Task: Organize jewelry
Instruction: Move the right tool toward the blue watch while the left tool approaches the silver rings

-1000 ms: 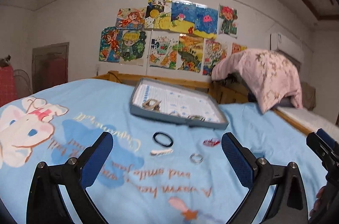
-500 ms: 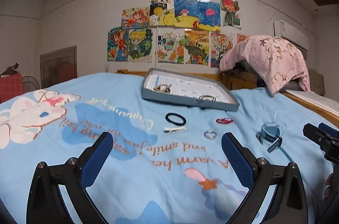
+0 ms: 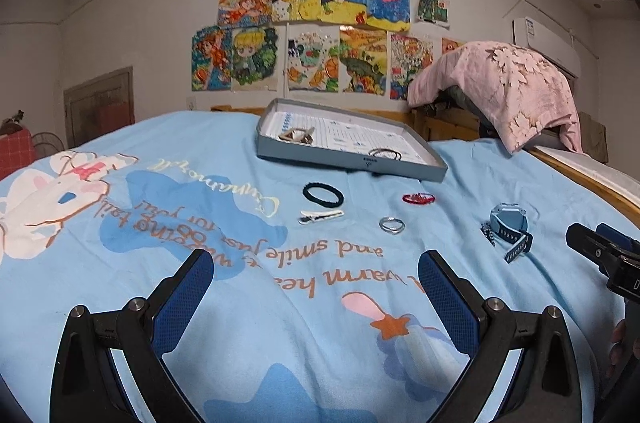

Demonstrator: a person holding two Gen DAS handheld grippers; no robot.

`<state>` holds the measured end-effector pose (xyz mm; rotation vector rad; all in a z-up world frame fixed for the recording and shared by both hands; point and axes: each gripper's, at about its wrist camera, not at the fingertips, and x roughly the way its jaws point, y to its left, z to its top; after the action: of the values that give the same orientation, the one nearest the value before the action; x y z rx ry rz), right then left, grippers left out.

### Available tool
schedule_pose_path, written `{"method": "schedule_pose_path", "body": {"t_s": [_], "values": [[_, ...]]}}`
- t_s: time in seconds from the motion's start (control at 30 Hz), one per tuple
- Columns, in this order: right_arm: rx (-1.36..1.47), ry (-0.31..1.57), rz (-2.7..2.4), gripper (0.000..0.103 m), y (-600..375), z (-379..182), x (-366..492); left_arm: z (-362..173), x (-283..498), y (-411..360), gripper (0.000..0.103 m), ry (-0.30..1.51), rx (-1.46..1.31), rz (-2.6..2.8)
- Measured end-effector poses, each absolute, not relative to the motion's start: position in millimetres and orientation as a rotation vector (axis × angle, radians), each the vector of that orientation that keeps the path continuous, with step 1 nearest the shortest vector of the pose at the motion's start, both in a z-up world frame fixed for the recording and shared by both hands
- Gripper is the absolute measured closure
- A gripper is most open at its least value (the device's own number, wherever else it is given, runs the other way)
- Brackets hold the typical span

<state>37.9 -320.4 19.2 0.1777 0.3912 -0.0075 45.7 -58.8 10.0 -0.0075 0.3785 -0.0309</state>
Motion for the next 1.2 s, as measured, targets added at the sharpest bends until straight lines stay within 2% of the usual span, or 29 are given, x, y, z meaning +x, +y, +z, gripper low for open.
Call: {"method": "schedule_pose_path", "body": {"t_s": [0.3, 0.7, 0.8, 0.83, 0.87, 1.0, 1.1, 1.2], "values": [[0.155, 0.366, -0.019, 0.001, -323.7, 24.8, 38.5, 22.6, 68.6, -71.1, 0.0, 0.416, 0.019, -0.115], [0.246, 0.375, -0.02, 0.003, -356.8, 24.9, 78.5, 23.0, 150.7, -93.3, 0.0, 0.534, 0.02, -0.258], [0.266, 0.411, 0.011, 0.014, -357.4, 18.5, 98.0, 19.7, 166.3, -97.1, 0.0, 0.541, 0.002, -0.274], [0.266, 0.424, 0.018, 0.023, -356.8, 16.0, 104.0, 17.3, 171.8, -98.3, 0.001, 0.543, -0.004, -0.289], [0.264, 0.439, 0.025, 0.027, -356.0, 13.0, 110.8, 15.3, 174.8, -99.4, 0.004, 0.545, -0.005, -0.302], [0.262, 0.478, 0.063, 0.03, -353.2, 3.6, 134.6, 1.0, 187.7, -106.0, 0.022, 0.585, 0.012, -0.345], [0.243, 0.501, 0.082, 0.037, -348.2, -3.3, 146.2, -12.7, 195.3, -111.3, 0.033, 0.628, 0.023, -0.372], [0.222, 0.523, 0.085, 0.042, -343.8, -12.3, 151.7, -23.0, 201.9, -116.4, 0.037, 0.656, 0.043, -0.386]]}}
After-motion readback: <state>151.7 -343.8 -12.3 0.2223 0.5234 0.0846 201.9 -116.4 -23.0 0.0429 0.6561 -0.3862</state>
